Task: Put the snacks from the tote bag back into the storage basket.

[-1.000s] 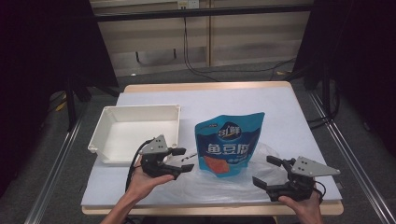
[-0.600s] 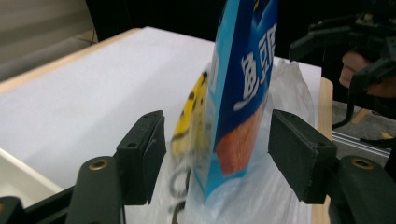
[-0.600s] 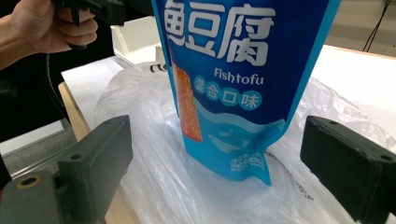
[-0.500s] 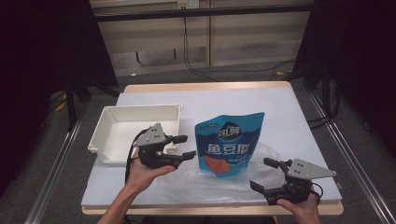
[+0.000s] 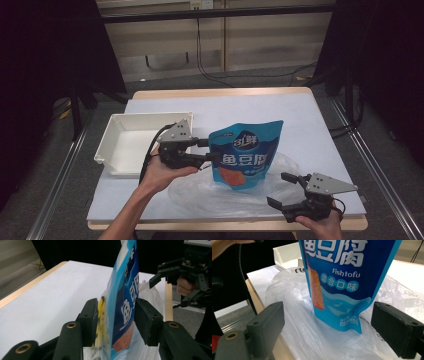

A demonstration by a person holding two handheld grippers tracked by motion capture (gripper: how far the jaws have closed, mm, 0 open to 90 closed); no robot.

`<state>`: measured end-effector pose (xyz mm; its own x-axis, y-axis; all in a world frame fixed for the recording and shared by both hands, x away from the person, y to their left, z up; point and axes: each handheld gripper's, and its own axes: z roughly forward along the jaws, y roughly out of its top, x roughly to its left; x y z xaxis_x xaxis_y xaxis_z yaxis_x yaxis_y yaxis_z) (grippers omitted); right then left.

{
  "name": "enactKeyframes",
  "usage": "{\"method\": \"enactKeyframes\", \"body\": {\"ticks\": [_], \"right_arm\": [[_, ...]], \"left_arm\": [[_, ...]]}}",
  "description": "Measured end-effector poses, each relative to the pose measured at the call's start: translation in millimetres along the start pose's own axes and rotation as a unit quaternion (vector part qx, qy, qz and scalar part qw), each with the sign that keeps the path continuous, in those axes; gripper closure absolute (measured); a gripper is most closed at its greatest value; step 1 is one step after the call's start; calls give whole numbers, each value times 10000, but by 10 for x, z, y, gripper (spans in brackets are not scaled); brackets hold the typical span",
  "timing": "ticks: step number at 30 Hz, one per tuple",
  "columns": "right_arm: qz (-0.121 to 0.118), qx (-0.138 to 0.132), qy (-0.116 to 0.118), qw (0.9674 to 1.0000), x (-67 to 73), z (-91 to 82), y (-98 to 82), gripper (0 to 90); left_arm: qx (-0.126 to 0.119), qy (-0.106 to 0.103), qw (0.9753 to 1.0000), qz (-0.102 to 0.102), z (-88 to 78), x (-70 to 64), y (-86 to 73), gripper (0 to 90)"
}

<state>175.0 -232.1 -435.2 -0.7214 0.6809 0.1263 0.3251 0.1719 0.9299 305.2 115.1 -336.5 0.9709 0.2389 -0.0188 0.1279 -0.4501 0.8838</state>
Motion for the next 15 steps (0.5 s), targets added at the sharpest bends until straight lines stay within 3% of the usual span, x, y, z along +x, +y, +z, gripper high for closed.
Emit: {"method": "enactKeyframes", "body": {"ticks": [3,7,10,15], "right_arm": [[-10,46,26,10000,-9,10,-3,118],[-48,136,71,9999,0,32,-9,118],[-58,176,66,9998,2,36,-10,118],[-40,126,89,9999,-25,23,-5,117]], "left_arm": [[147,22,9999,34,41,23,77,624],[324,-110,9994,-7,115,61,140,646],[447,-268,9986,96,145,80,198,651],[621,-571,9964,102,208,112,304,623]]}}
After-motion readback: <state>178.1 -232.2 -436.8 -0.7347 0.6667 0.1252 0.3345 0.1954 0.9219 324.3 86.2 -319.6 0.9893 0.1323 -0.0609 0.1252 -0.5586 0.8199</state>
